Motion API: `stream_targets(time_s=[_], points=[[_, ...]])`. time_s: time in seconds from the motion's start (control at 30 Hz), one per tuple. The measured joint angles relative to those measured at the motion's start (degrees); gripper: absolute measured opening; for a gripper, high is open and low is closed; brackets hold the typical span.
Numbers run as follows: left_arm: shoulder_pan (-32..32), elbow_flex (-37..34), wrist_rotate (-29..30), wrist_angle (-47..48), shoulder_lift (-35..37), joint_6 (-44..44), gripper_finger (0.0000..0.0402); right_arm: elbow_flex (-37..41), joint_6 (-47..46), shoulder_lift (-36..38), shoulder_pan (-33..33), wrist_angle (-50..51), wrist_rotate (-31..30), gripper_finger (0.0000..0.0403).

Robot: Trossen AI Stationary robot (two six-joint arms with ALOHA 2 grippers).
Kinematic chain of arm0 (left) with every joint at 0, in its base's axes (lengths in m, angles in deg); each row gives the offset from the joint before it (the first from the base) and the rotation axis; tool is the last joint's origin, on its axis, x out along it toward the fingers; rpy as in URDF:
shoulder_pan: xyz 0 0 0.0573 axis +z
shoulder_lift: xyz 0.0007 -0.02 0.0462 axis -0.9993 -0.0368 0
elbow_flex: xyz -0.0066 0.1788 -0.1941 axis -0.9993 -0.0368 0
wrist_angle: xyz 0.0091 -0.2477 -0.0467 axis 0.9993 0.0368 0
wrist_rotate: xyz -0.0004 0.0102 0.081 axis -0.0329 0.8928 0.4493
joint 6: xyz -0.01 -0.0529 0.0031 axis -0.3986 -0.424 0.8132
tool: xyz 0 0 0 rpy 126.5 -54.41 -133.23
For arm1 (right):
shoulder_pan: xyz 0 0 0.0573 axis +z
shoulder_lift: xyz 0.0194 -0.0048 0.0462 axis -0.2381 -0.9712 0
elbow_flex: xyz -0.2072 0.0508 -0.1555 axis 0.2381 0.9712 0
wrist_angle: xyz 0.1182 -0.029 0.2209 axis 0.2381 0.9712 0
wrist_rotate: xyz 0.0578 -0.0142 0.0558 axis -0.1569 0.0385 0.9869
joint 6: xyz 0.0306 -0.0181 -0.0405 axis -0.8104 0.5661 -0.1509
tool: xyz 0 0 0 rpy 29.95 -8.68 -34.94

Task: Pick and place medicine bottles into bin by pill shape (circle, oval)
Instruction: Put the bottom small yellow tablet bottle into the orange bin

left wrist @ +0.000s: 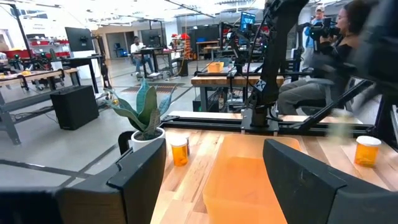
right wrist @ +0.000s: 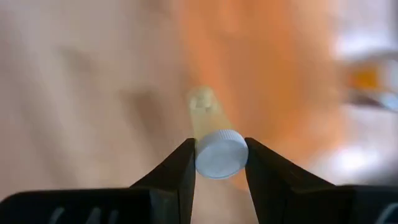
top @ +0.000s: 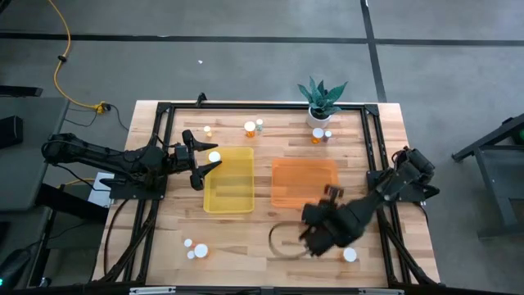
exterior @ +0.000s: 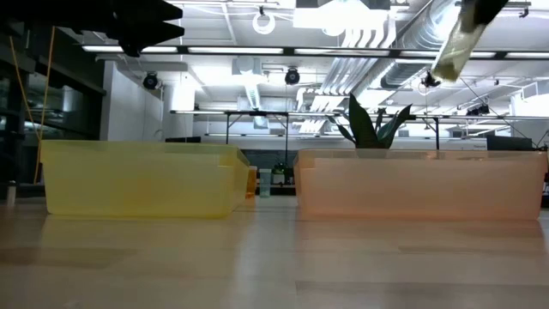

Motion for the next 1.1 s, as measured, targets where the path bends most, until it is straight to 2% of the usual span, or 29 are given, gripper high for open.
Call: stream_targets(time_s=[0.07,0.17,0.27,0.43,0.57,0.67,0.8,1.1], points=[[0.0,0.0,0.0,0.0,0.0,0.0,0.0257,1.3,0.1,0.3,-2.7,2.5,0.3,0.0104],[0.0,0.0,0.0,0.0,0.0,0.0,0.0257,6.7,7.2,1.9,-8.0,-1.8,5.2,0.0103],[0.0,0.0,0.0,0.0,0.0,0.0,0.0257,11.6,12.9,1.8,-14.1,-1.5,9.5,0.0103],[0.0,0.0,0.0,0.0,0.0,0.0,0.0257,18.9,19.7,2.1,-24.0,-1.1,10.0,0.0103],[0.0,0.0,0.0,0.0,0.0,0.0,0.0257,22.7,24.7,2.5,-29.8,-5.6,11.4,0.0103],[0.0,0.0,0.0,0.0,0.0,0.0,0.0257,24.7,29.8,2.5,-32.8,-10.3,14.6,0.0103],[0.0,0.0,0.0,0.0,0.0,-0.2,0.0257,25.5,33.3,2.5,-35.8,-13.9,15.2,0.0103],[0.0,0.0,0.0,0.0,0.0,-2.1,0.0257,25.5,32.3,2.5,-40.4,-13.5,14.5,0.0103]])
